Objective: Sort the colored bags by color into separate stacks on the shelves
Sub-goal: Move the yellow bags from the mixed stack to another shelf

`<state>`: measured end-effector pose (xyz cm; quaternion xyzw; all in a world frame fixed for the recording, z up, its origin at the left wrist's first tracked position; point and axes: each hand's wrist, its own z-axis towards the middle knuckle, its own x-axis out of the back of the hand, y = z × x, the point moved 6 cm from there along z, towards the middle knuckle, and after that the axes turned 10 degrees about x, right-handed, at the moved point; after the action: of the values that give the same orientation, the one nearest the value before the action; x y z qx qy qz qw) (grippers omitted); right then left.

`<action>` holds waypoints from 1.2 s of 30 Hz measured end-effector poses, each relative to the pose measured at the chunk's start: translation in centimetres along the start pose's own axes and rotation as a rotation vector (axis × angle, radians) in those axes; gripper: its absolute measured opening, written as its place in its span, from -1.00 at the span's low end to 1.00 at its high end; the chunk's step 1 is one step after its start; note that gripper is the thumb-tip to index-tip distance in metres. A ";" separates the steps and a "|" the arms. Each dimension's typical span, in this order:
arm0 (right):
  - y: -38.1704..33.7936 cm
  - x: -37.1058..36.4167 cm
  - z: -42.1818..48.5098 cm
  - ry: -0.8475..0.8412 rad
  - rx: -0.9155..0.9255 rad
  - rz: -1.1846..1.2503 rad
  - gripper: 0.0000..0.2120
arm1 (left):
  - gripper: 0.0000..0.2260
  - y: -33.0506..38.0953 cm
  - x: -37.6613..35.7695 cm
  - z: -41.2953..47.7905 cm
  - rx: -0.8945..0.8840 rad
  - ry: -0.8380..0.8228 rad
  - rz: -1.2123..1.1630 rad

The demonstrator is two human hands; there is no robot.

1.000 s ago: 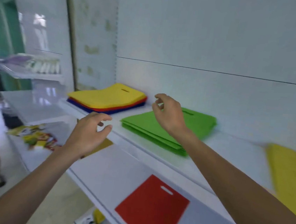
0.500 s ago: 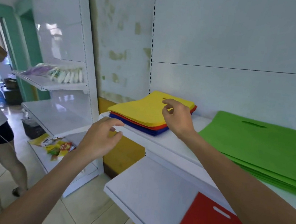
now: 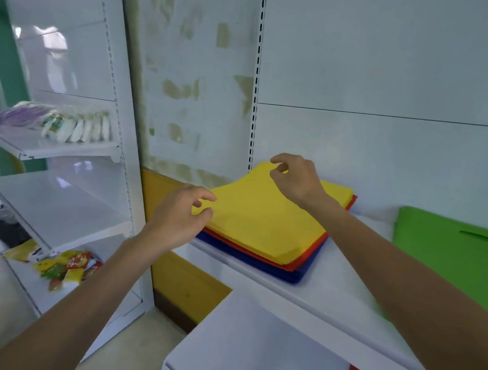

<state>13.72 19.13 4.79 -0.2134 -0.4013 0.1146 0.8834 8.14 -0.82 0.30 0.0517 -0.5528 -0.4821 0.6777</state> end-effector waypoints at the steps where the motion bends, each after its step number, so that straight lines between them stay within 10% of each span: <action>1: 0.4 -0.3 0.6 0.008 -0.010 -0.011 -0.66 | -0.80 -0.6 -0.2 1.3 -0.003 -0.003 -0.005; 17: 6.9 4.0 -2.7 0.229 -0.409 -0.340 -0.77 | -0.65 -4.4 -8.4 16.2 -0.097 -0.339 0.123; 27: 5.0 -0.8 -5.3 -0.055 -0.849 -0.718 -0.58 | -0.66 -4.5 -8.0 16.1 -0.154 -0.325 0.073; 36: 3.2 -0.4 -5.8 0.488 -0.679 -0.669 -0.62 | -0.82 -6.2 -7.9 15.7 -0.129 -0.211 -0.314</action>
<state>17.74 20.17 -0.39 -0.3680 -0.2448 -0.3624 0.8206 -7.48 8.81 -2.91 0.0432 -0.5738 -0.6191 0.5344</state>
